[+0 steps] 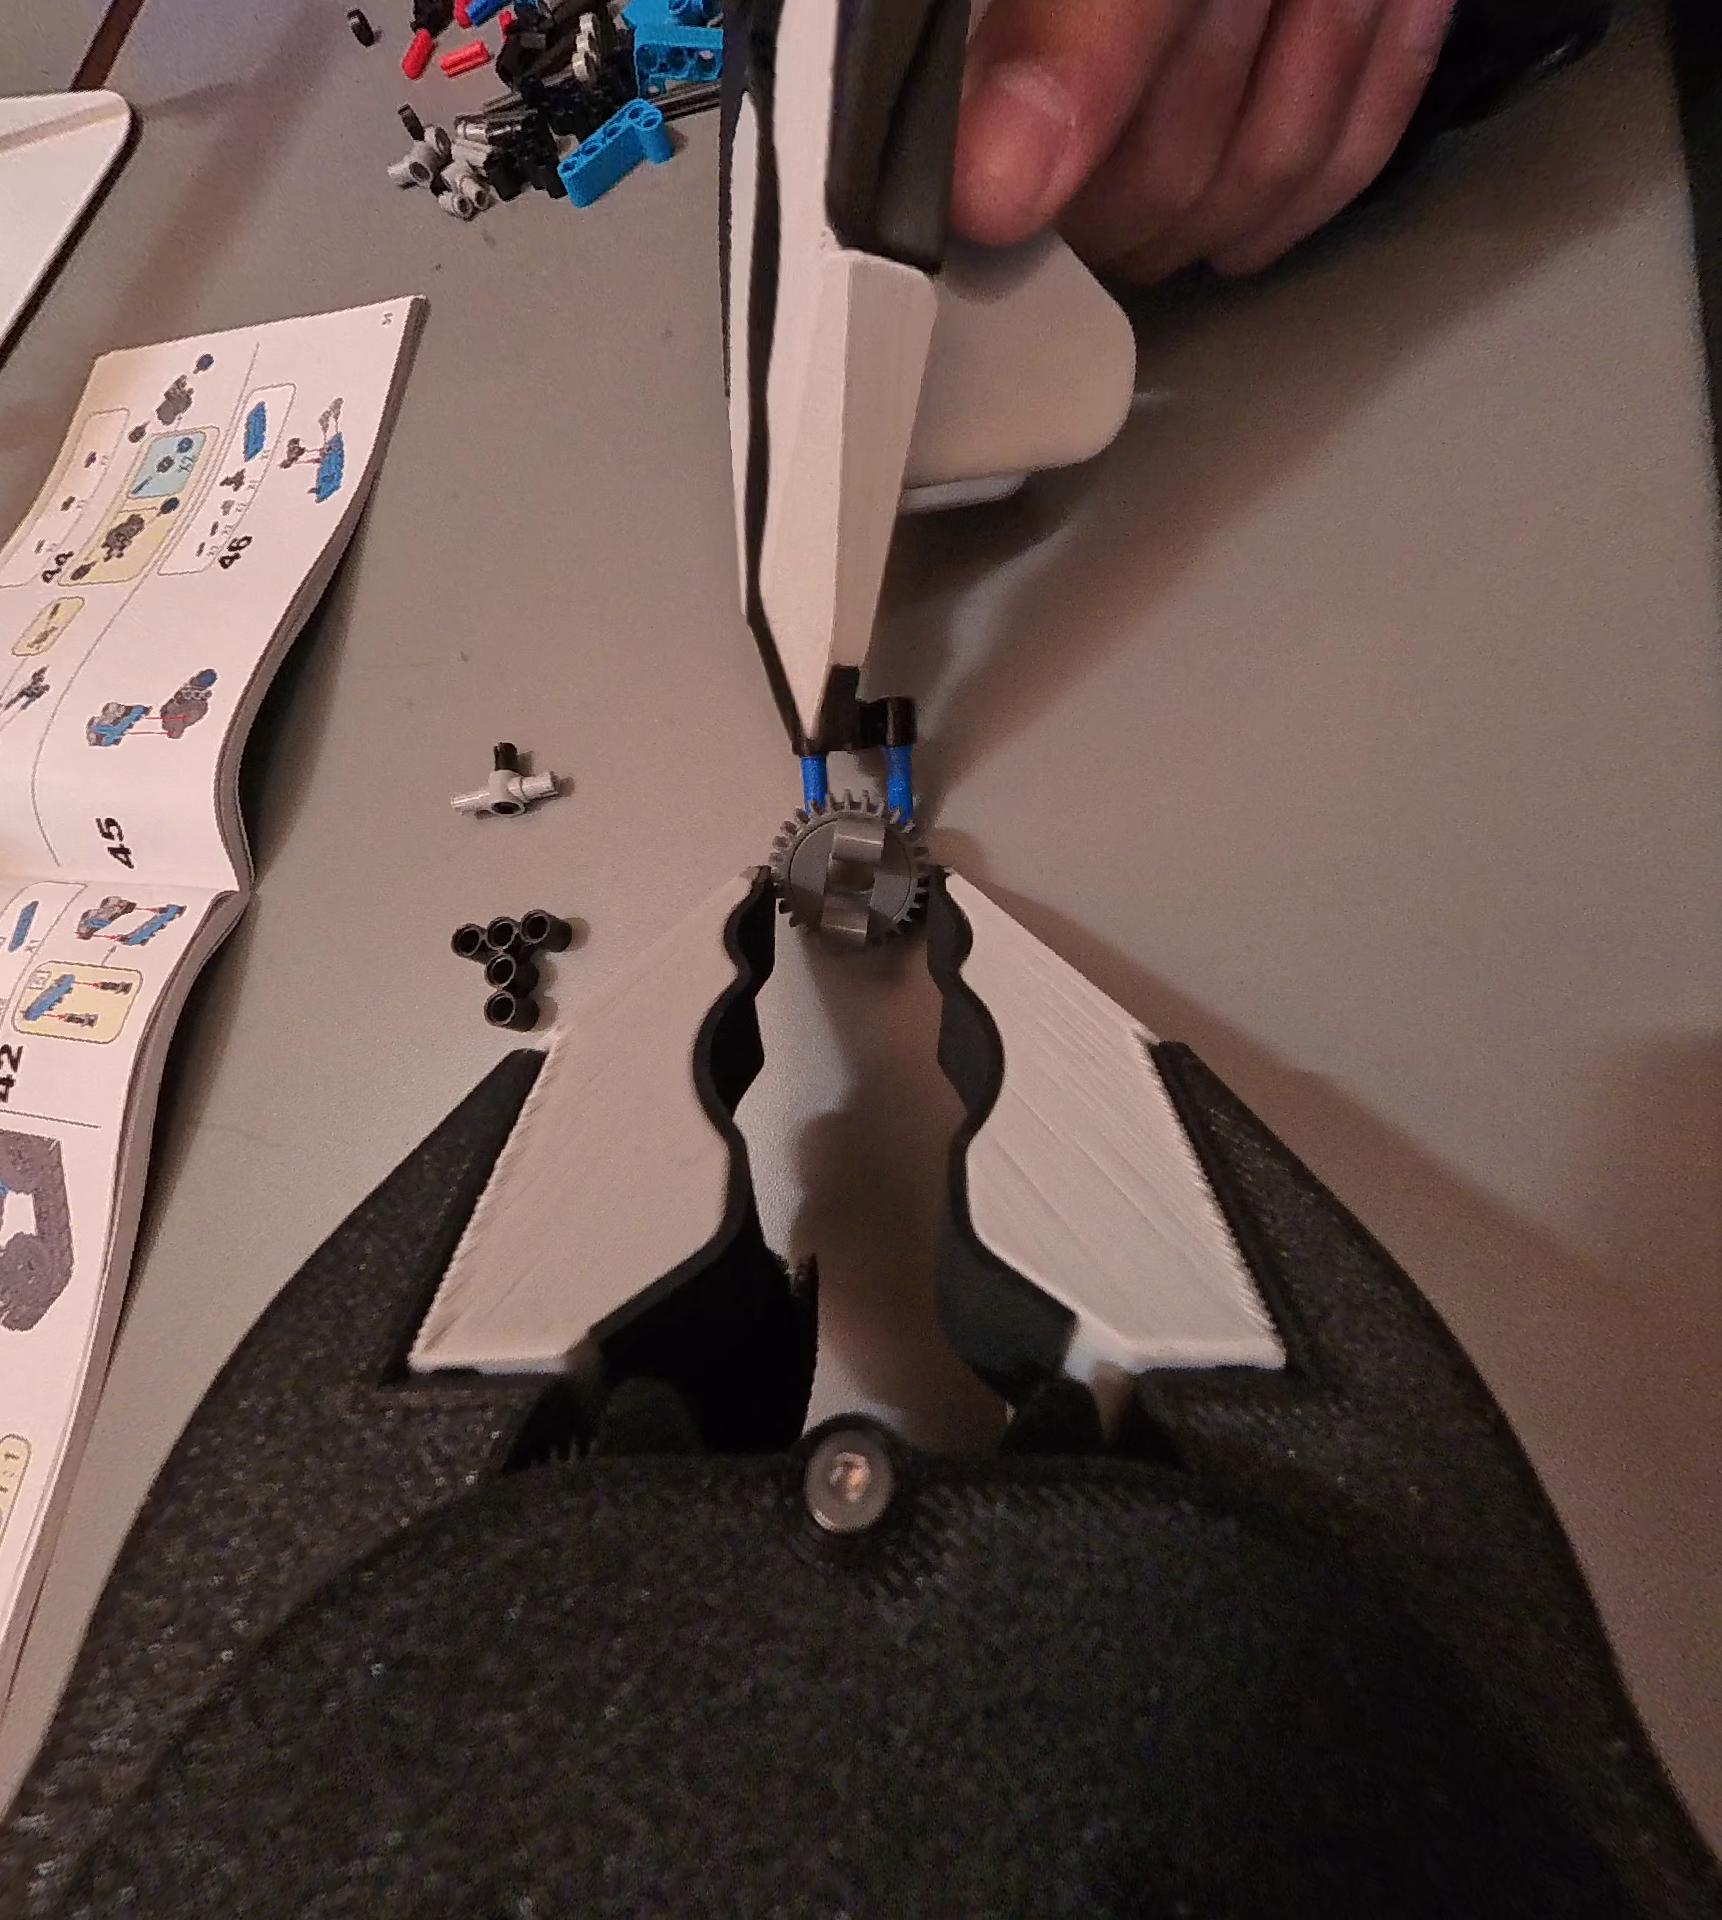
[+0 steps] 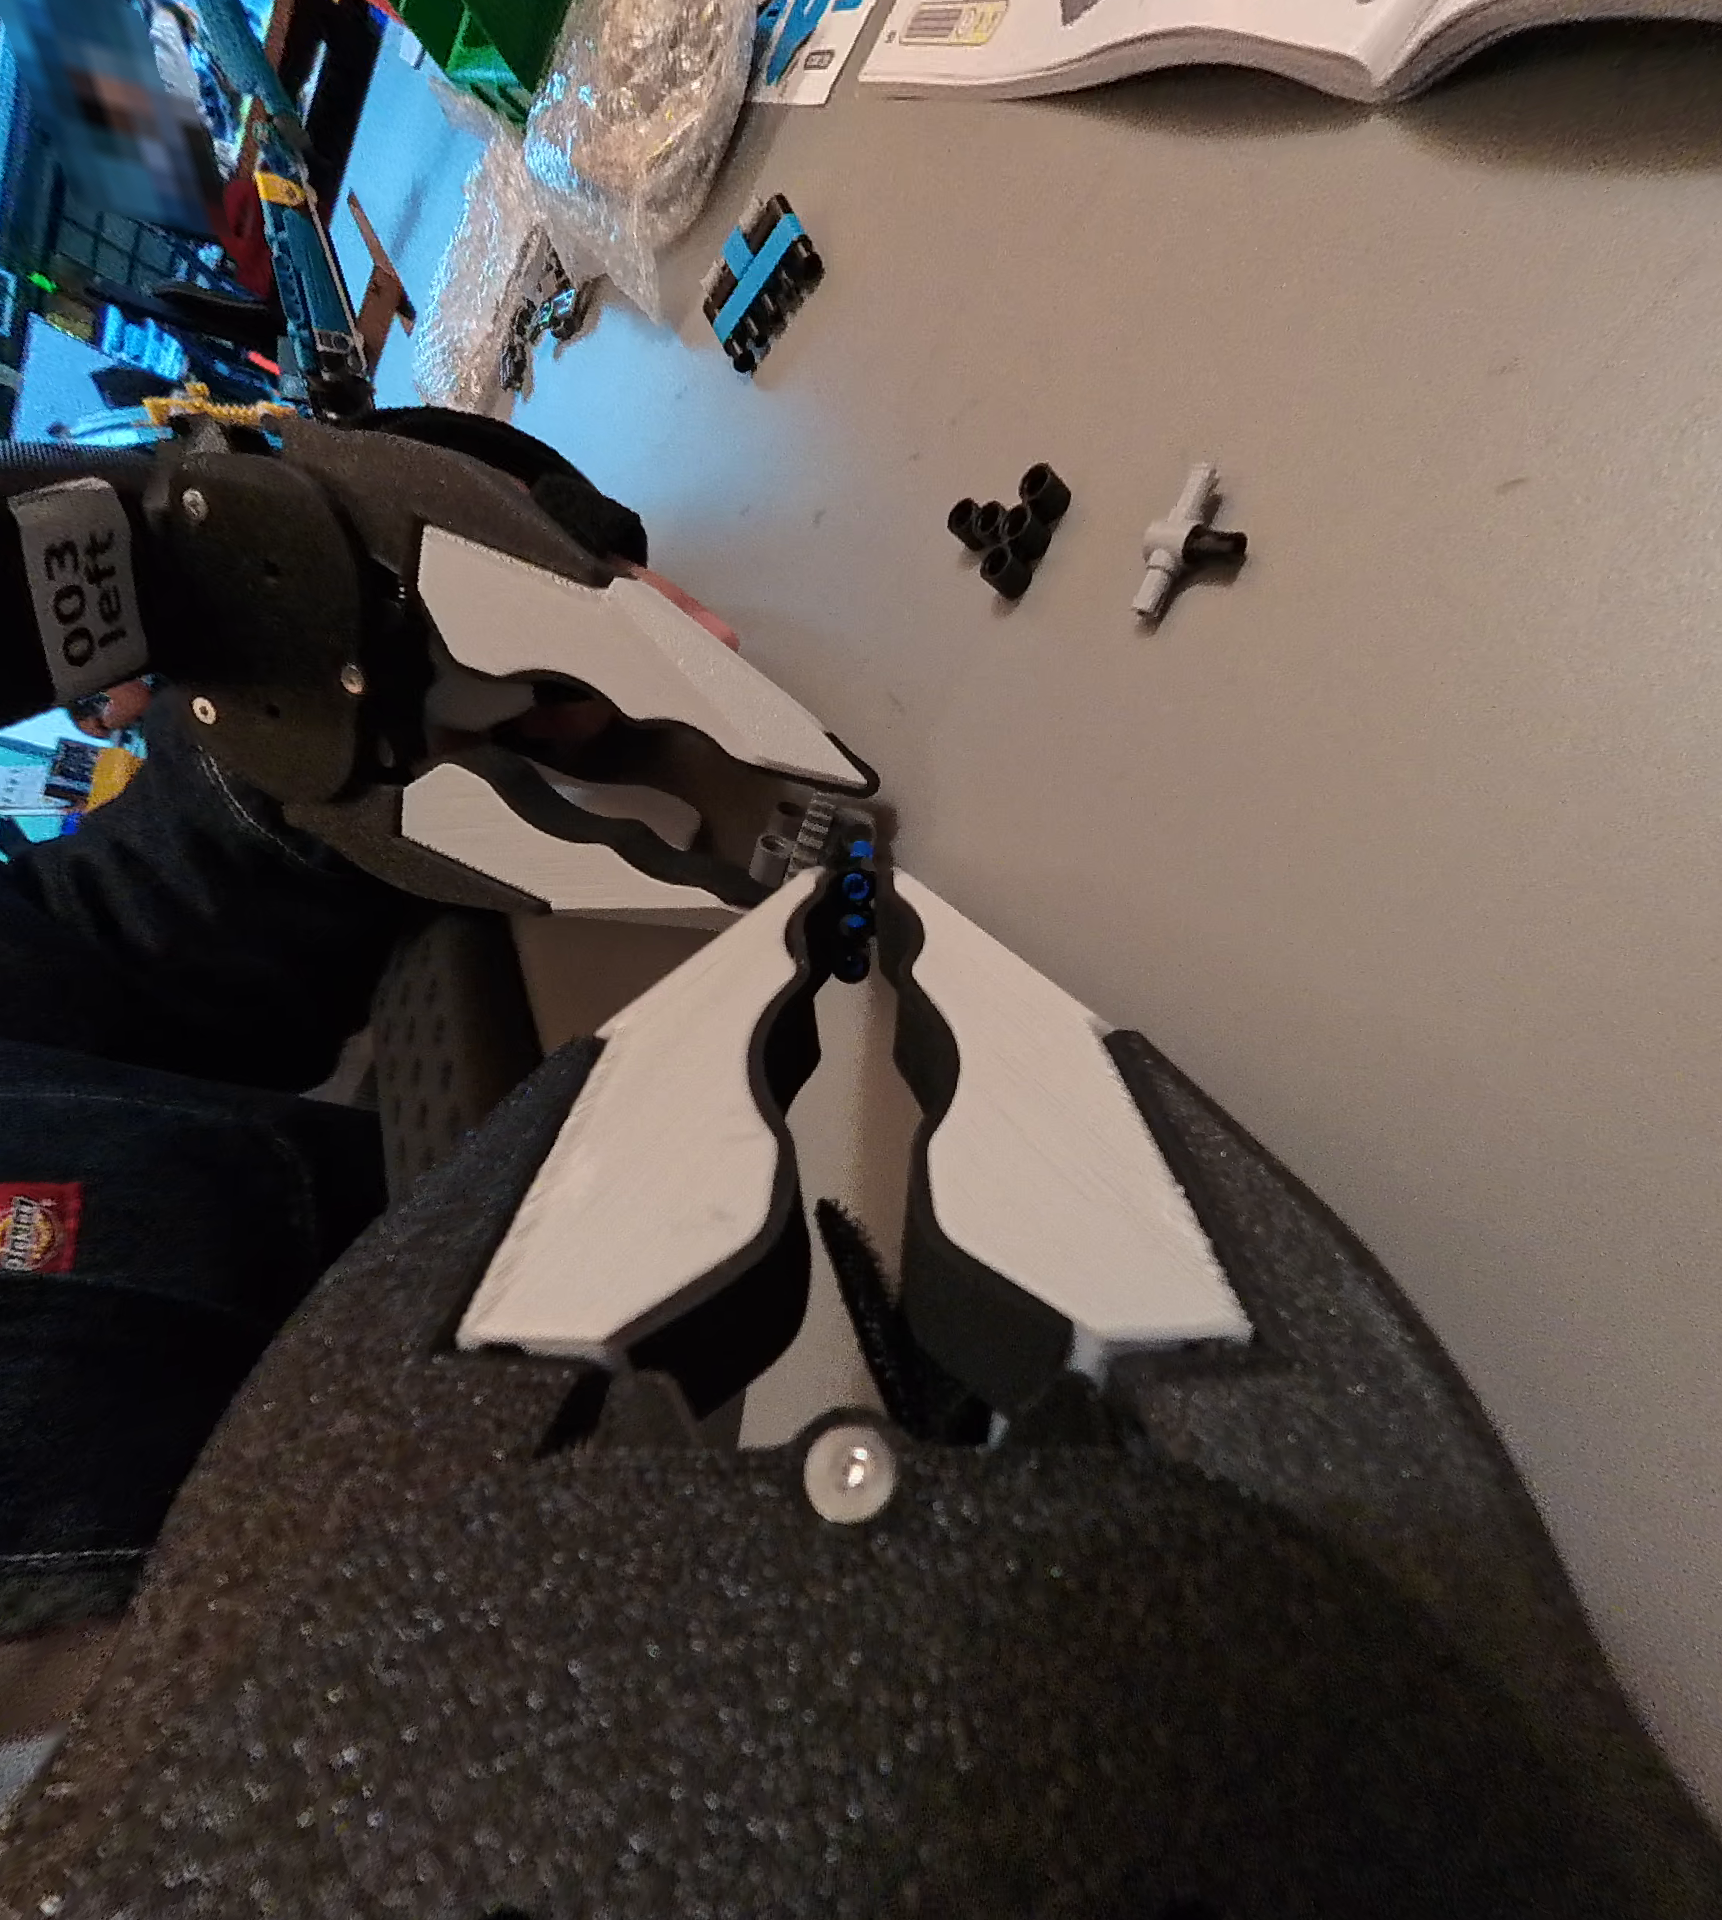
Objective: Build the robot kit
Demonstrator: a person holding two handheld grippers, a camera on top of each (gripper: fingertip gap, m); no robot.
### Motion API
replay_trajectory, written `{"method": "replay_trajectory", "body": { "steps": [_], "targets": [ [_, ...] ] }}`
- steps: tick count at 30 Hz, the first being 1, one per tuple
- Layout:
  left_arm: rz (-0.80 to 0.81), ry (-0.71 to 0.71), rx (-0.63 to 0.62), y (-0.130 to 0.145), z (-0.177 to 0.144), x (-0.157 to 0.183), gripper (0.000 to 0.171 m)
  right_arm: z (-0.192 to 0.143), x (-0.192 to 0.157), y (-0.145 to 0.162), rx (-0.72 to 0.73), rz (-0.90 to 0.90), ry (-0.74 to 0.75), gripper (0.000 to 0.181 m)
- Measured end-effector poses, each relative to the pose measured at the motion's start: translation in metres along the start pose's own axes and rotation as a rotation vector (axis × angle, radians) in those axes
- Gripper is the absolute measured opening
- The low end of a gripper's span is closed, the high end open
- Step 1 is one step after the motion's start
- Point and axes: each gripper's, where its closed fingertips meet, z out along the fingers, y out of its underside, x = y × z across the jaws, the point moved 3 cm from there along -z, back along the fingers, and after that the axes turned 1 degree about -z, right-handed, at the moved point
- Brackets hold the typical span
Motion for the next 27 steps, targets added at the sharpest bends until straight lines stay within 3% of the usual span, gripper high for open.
{"method": "replay_trajectory", "body": {
  "steps": [19,27],
  "targets": [
    [-0.157,0.074,-0.025,0.0035,0.0018,-0.0027,0.03,0.0055,0.0046,-0.0051,0.09,0.14,-0.001,0.006],
    [-0.172,0.075,-0.026,0.004,0.0018,-0.0029,0.03,0.0073,0.0034,-0.0057,0.093,0.101,0.026,0.006]
  ]
}}
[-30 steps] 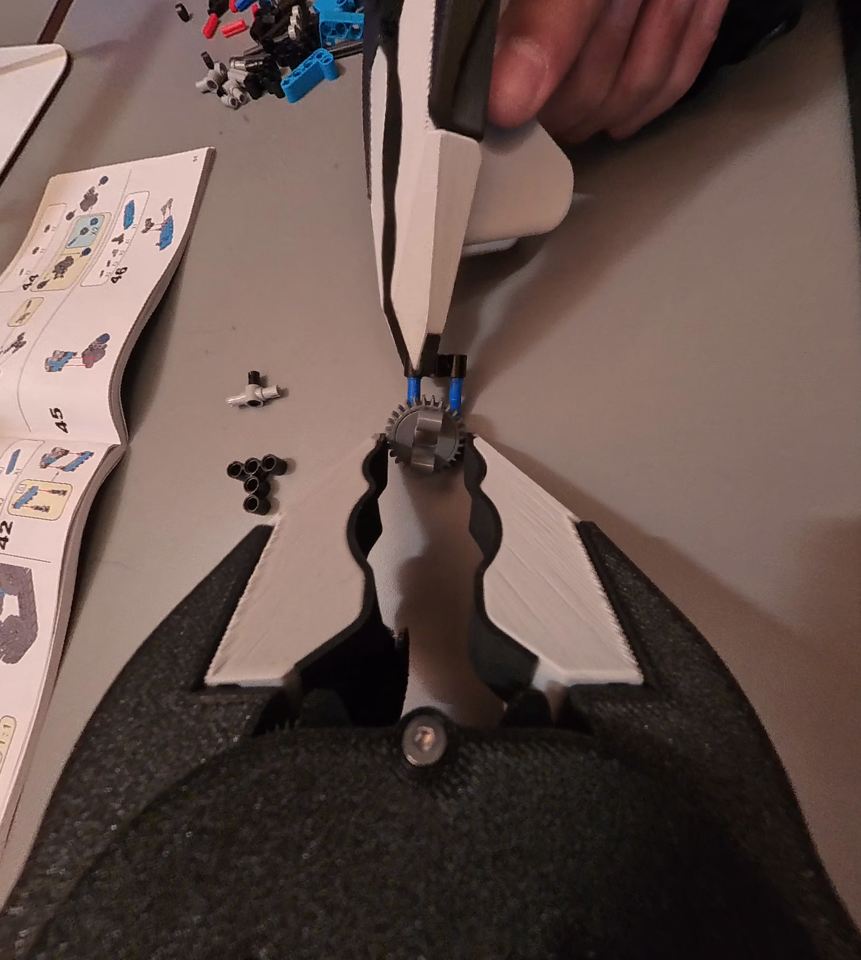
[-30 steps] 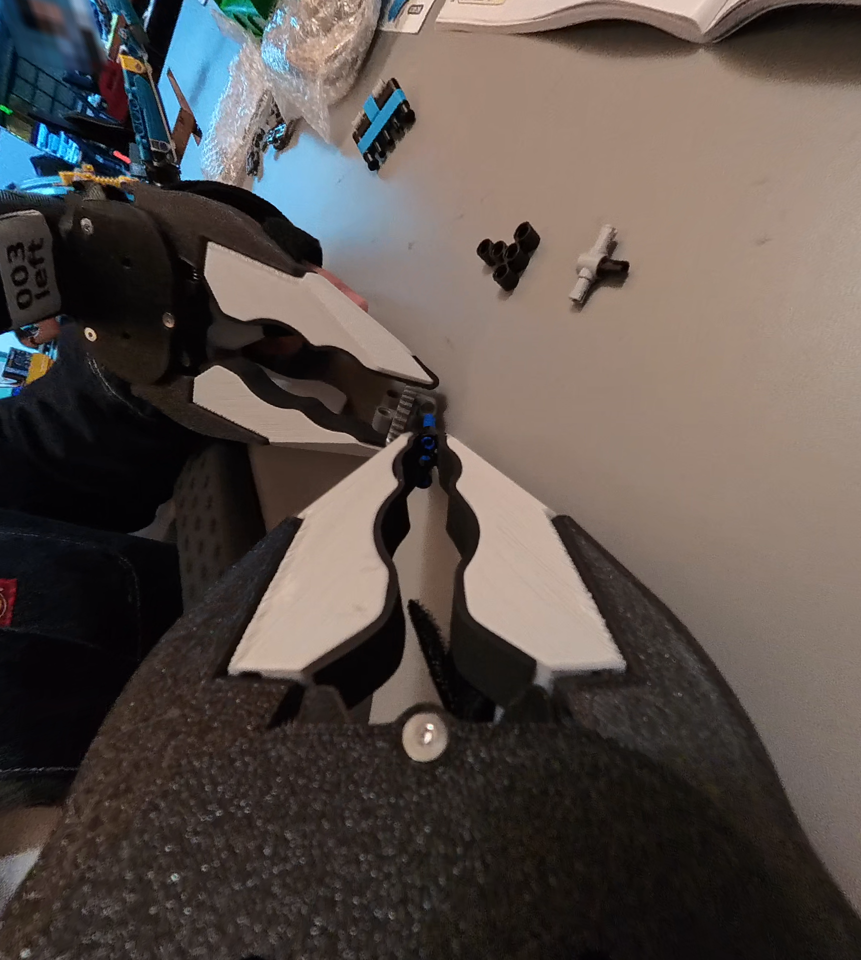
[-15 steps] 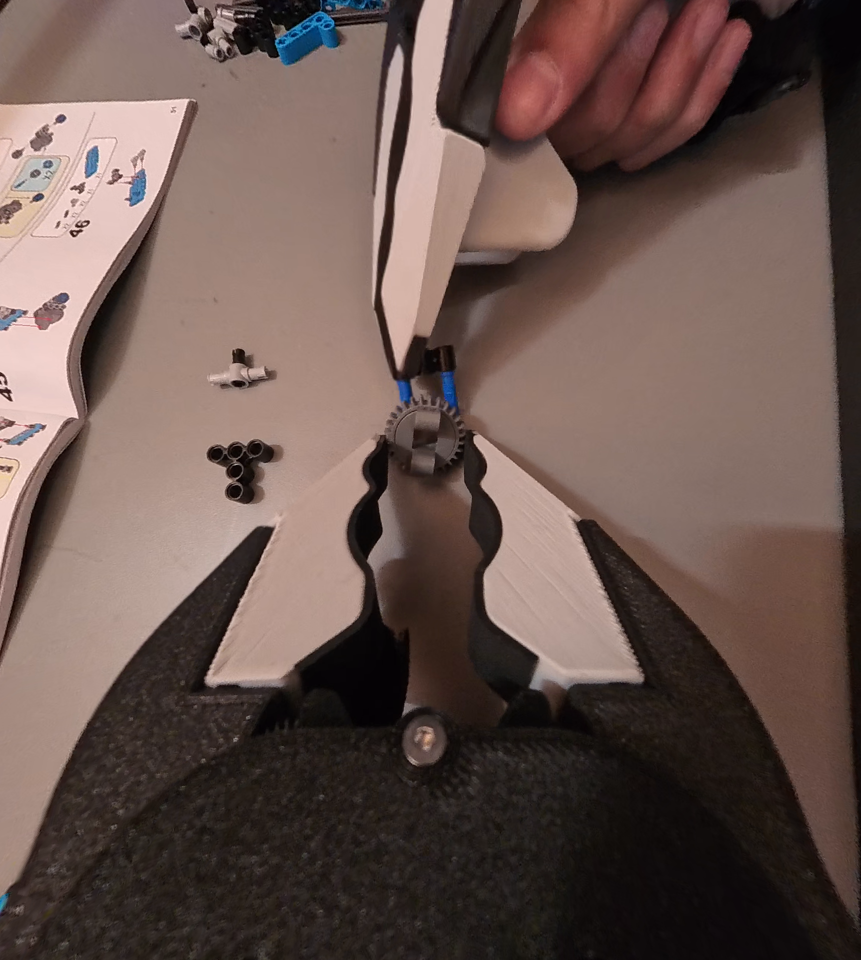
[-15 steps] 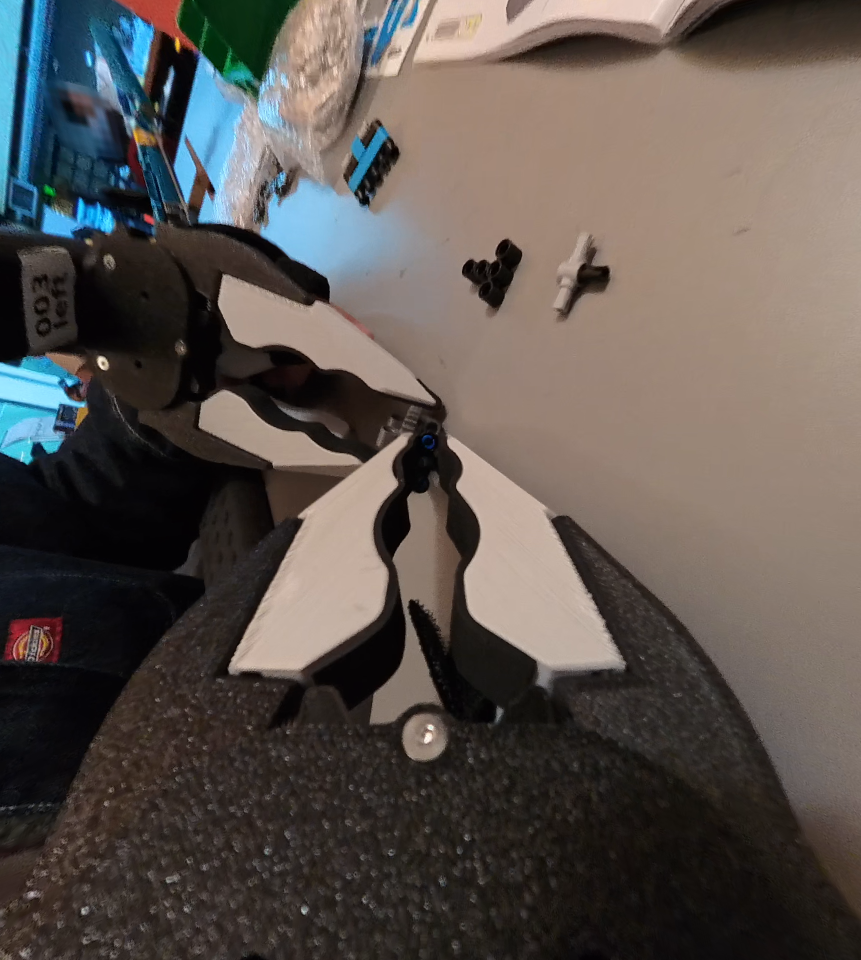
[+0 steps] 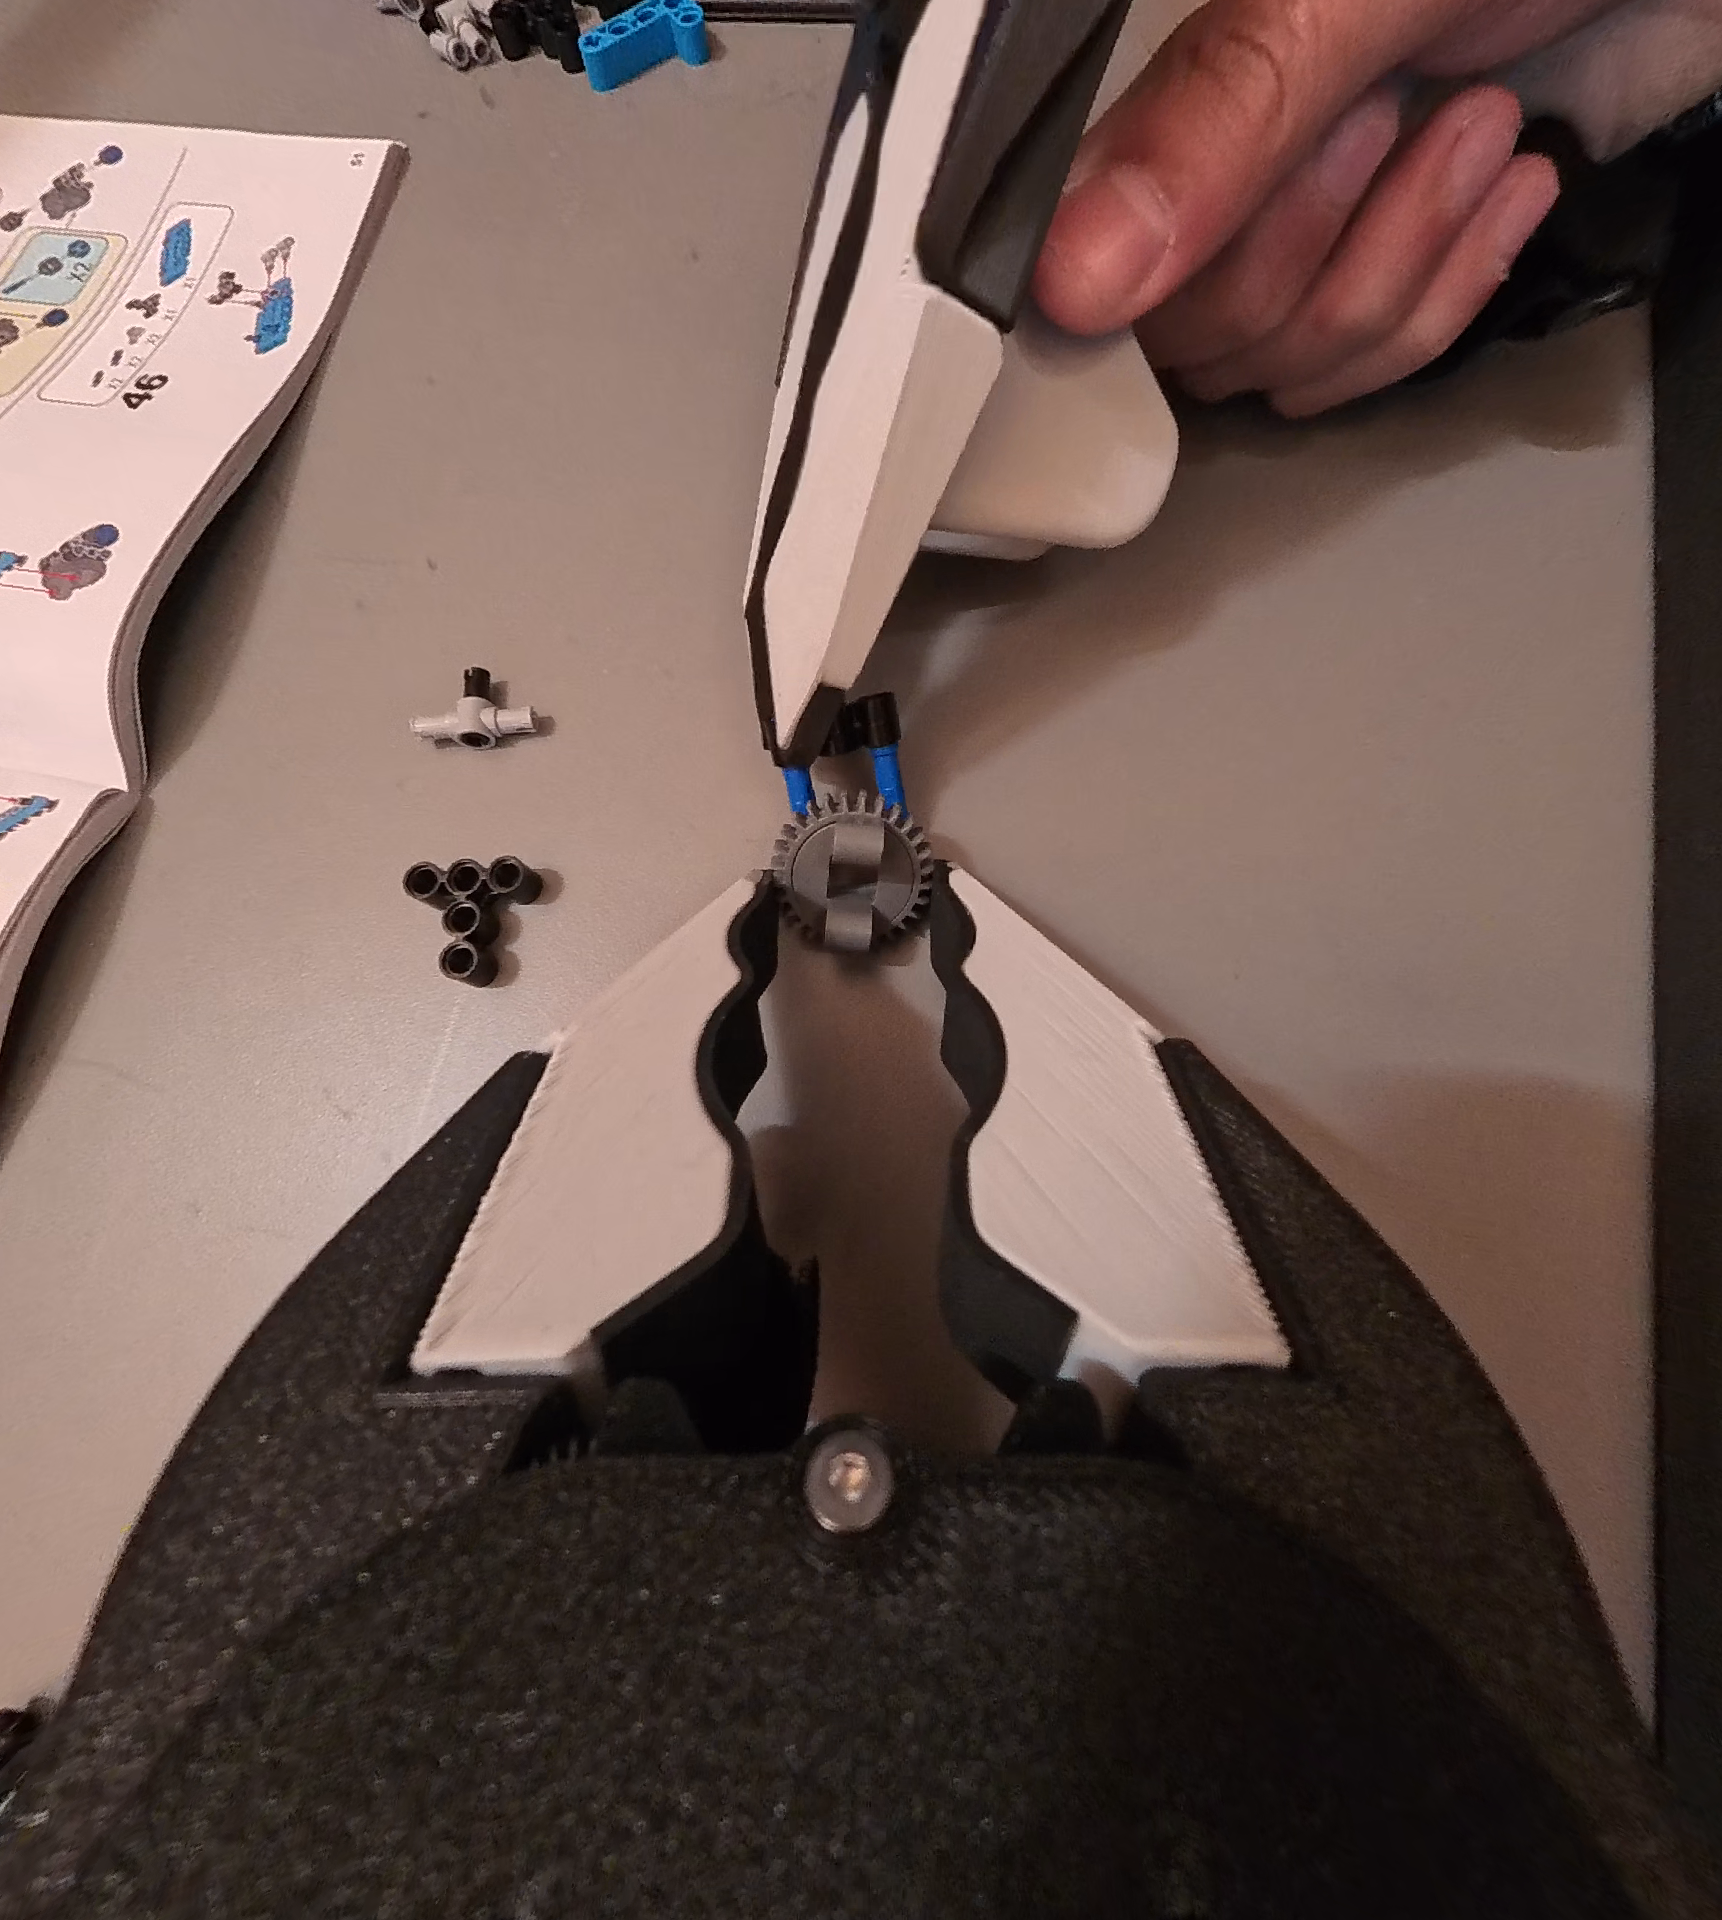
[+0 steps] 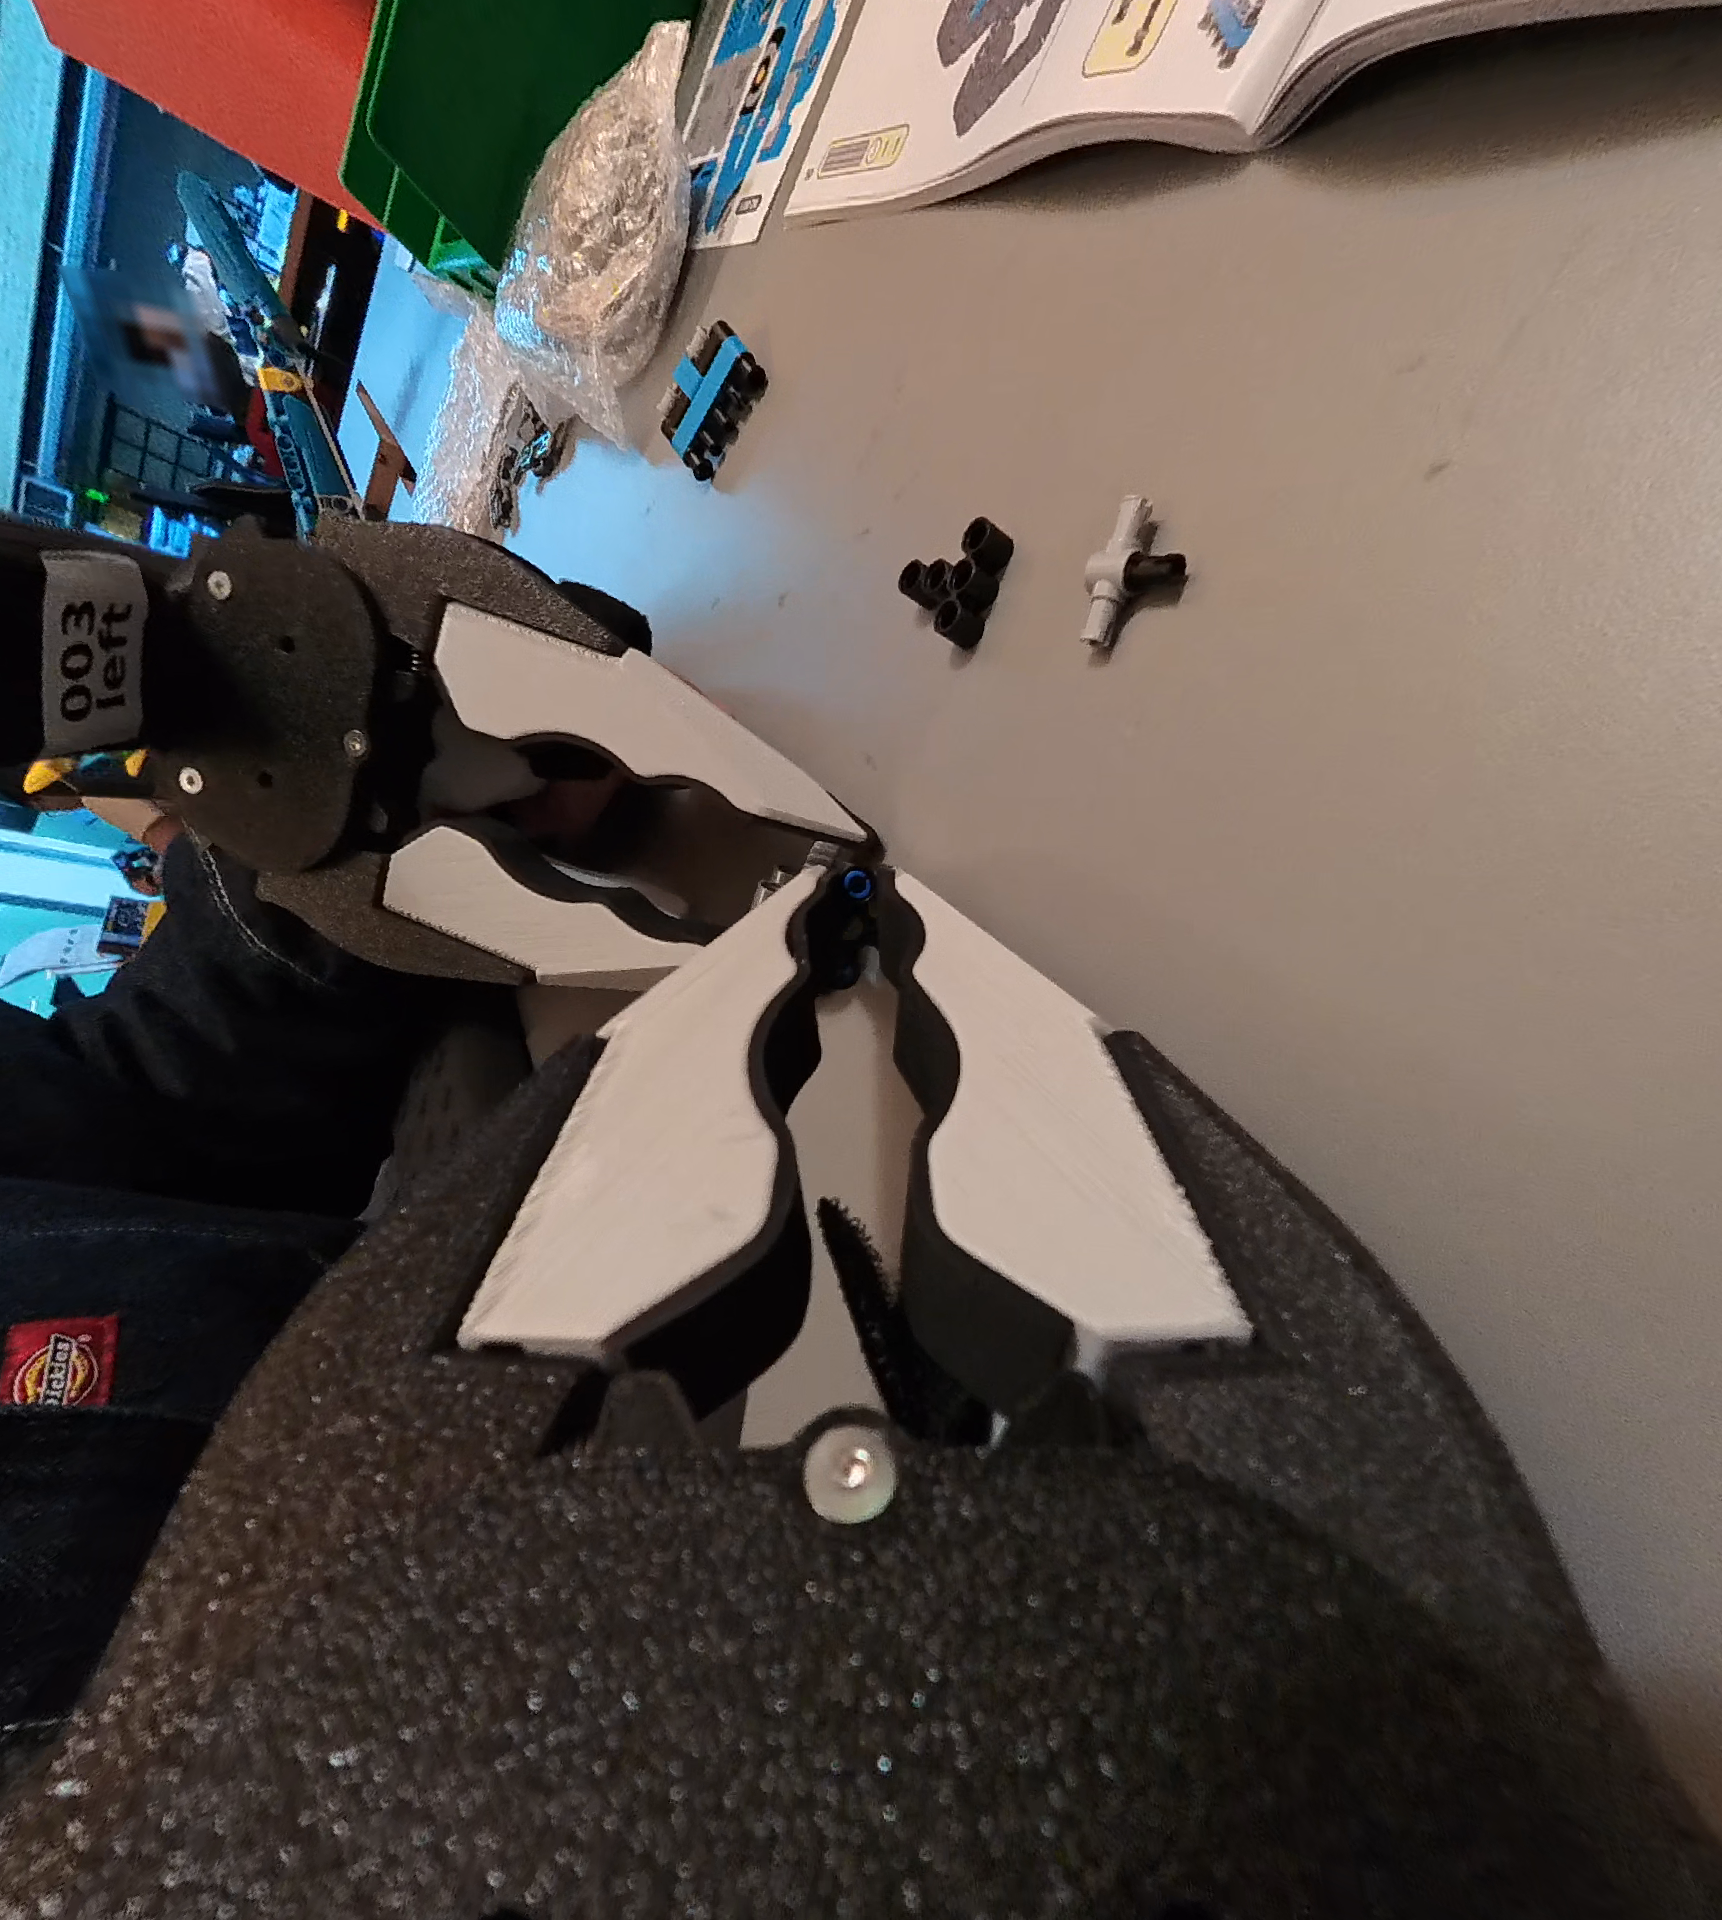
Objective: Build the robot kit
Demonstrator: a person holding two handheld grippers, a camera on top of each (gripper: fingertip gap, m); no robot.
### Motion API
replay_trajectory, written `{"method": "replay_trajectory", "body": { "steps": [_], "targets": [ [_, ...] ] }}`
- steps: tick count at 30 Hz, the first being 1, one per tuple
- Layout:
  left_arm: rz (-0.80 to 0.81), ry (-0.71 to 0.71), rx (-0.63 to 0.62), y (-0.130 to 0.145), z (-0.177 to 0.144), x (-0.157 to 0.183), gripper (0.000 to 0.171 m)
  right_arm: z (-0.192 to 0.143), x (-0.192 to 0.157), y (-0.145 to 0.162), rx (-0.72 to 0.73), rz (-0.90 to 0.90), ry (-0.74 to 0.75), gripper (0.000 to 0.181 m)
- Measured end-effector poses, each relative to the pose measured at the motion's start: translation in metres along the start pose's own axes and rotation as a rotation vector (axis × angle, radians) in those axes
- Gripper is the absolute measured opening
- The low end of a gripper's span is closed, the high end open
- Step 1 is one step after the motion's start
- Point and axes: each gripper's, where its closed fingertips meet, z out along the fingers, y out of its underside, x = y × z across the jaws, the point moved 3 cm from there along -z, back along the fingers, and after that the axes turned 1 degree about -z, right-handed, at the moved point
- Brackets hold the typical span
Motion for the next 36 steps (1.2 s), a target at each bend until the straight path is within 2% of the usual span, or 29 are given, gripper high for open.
{"method": "replay_trajectory", "body": {
  "steps": [11,21,22,23,25,26,28,30,32,34,36],
  "targets": [
    [-0.017,0.012,0.0,0.0,0.0,0.0,0.03,0.003,0.0,0.0,-0.017,-0.113,0.057,0.007],
    [-0.05,-0.006,0.008,-0.002,-0.001,-0.003,0.029,0.003,0.001,-0.004,-0.042,-0.071,-0.003,0.008],
    [-0.066,-0.008,0.028,-0.004,-0.002,-0.004,0.029,-0.001,0.0,-0.009,-0.019,-0.084,-0.011,0.01],
    [-0.099,0.002,0.059,-0.008,-0.004,-0.004,0.029,-0.009,-0.005,-0.019,0.034,-0.098,-0.046,0.019],
    [-0.212,0.026,0.148,-0.019,-0.012,-0.008,0.029,-0.035,-0.007,-0.042,0.171,-0.129,-0.08,0.028],
    [-0.295,0.058,0.216,-0.027,-0.017,-0.009,0.029,-0.05,-0.01,-0.05,0.225,-0.204,-0.095,0.032],
    [-0.477,0.151,0.374,-0.047,-0.028,-0.01,0.029,-0.075,-0.026,-0.053,0.28,-0.474,-0.121,0.031],
    [-0.635,0.325,0.491,-0.062,-0.038,-0.004,0.029,-0.081,-0.051,-0.038,0.263,-0.823,-0.108,0.054],
    [-0.769,0.453,0.588,-0.072,-0.044,-0.004,0.028,-0.075,-0.069,-0.027,0.23,-1.074,-0.056,0.055],
    [-0.846,0.591,0.66,-0.08,-0.049,0.002,0.029,-0.071,-0.075,-0.028,0.245,-1.209,0.016,0.049],
    [-0.887,0.663,0.688,-0.083,-0.051,0.006,0.029,-0.075,-0.079,-0.031,0.295,-1.257,0.031,0.046]
  ]
}}
